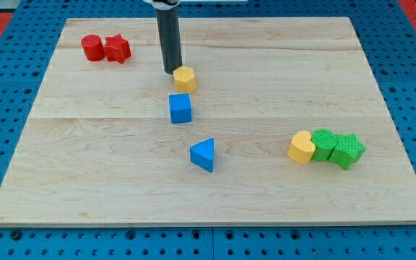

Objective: Push yellow hexagon towards center

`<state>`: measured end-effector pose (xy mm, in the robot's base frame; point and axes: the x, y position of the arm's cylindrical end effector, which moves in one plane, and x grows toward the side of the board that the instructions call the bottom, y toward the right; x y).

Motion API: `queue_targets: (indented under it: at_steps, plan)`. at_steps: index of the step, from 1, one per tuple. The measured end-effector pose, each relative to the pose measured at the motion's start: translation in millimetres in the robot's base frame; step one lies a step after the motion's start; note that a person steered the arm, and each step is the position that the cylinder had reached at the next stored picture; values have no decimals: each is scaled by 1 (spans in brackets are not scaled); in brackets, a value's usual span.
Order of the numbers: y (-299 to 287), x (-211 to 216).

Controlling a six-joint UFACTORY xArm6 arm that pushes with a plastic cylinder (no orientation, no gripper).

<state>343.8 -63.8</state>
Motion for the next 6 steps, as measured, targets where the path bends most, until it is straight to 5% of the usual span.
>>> queue_targets:
  at_steps: [2, 6]
  plan:
    - [17, 43]
    - [57, 42]
